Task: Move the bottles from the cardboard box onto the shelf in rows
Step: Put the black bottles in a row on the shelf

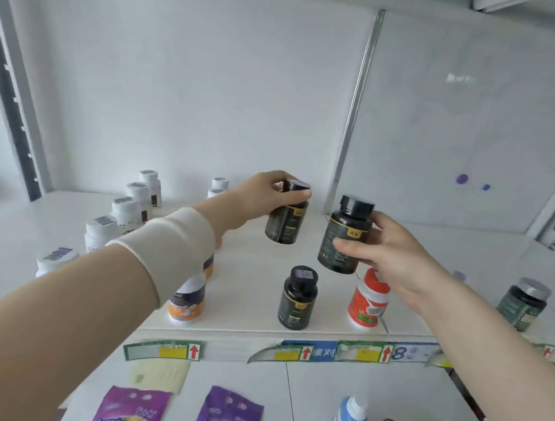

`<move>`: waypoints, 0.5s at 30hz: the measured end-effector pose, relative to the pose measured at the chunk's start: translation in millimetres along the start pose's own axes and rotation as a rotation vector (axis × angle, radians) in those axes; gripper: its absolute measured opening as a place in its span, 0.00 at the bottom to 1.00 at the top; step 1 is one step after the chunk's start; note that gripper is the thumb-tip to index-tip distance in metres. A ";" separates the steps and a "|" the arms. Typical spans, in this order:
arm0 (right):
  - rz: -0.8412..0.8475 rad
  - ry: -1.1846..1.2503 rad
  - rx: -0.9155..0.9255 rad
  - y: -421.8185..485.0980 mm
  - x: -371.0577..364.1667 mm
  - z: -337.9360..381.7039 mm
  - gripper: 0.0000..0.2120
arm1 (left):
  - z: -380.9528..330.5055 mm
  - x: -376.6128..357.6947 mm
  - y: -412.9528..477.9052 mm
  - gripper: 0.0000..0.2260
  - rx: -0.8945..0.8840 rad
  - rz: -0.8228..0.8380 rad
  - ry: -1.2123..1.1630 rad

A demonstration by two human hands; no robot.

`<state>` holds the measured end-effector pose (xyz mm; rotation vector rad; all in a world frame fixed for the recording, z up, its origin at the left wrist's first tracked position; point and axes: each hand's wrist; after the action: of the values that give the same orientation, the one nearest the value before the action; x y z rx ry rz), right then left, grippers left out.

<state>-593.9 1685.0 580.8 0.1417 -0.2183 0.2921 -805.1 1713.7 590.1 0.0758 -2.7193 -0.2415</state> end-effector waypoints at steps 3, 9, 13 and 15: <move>0.011 -0.077 -0.043 41.3 -4.8 -12.6 0.30 | 17.8 0.2 38.3 0.16 0.022 0.000 0.063; 0.115 -0.297 -0.090 93.3 -17.4 -32.7 0.30 | 46.0 -12.4 87.8 0.15 0.028 0.097 0.240; 0.148 -0.496 -0.097 110.5 -32.1 -45.0 0.30 | 55.3 -18.0 97.9 0.10 0.066 0.160 0.288; 0.177 -0.545 -0.089 112.9 -38.6 -49.5 0.30 | 58.0 -19.7 100.2 0.09 0.070 0.171 0.305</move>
<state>-654.4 1790.0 536.1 0.1121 -0.7859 0.4158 -812.1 1823.1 548.2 -0.0932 -2.4134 -0.0775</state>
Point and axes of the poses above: each hand's wrist, its own y-axis towards the middle knuckle, its own x-axis out of the back of the hand, z = x × y, and after that the axes turned 1 degree about -z, right-handed
